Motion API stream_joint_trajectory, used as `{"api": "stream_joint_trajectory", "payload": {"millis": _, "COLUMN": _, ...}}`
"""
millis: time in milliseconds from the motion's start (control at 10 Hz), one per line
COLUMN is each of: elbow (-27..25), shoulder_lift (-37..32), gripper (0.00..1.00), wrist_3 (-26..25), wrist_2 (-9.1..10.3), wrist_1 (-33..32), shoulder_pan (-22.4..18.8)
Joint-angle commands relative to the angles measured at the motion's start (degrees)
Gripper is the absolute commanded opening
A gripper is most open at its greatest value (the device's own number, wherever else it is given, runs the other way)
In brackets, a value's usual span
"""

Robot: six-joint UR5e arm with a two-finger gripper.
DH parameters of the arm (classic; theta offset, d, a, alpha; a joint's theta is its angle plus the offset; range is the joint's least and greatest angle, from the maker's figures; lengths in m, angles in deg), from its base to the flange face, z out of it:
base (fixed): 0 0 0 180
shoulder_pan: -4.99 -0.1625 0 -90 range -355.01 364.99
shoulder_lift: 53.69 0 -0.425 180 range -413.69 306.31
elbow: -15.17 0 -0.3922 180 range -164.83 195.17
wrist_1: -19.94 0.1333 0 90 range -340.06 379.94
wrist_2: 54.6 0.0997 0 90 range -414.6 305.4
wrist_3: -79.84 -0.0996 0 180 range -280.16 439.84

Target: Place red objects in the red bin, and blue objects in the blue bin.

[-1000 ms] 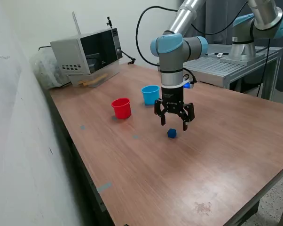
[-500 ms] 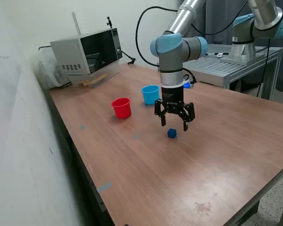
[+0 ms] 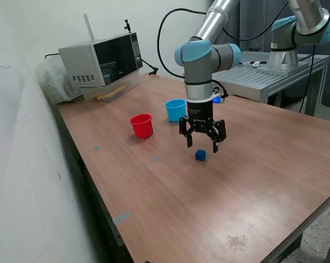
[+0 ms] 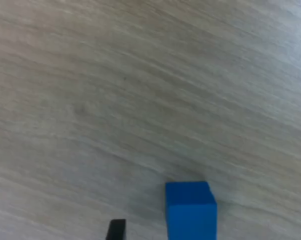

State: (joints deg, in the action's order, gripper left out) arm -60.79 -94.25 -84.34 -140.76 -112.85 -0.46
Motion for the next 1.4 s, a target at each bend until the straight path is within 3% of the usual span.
{"api": "stream_joint_trajectory", "payload": {"millis": 0, "elbow": -0.1, "shoulder_lift": 0.0, "gripper": 1.00, "wrist_3": 0.3, "wrist_2": 0.03, "wrist_1": -0.4, "shoulder_pan": 0.3}}
{"api": "stream_joint_trajectory", "payload": {"millis": 400, "elbow": -0.2, "shoulder_lift": 0.7, "gripper": 1.00, "wrist_3": 0.3, "wrist_2": 0.03, "wrist_1": -0.8, "shoulder_pan": 0.3}}
{"api": "stream_joint_trajectory", "payload": {"millis": 500, "elbow": -0.2, "shoulder_lift": 0.7, "gripper": 0.00, "wrist_3": 0.3, "wrist_2": 0.03, "wrist_1": -0.8, "shoulder_pan": 0.3}}
{"api": "stream_joint_trajectory", "payload": {"millis": 1300, "elbow": -0.4, "shoulder_lift": 0.2, "gripper": 0.00, "wrist_3": 0.4, "wrist_2": -0.58, "wrist_1": -0.5, "shoulder_pan": 0.7}}
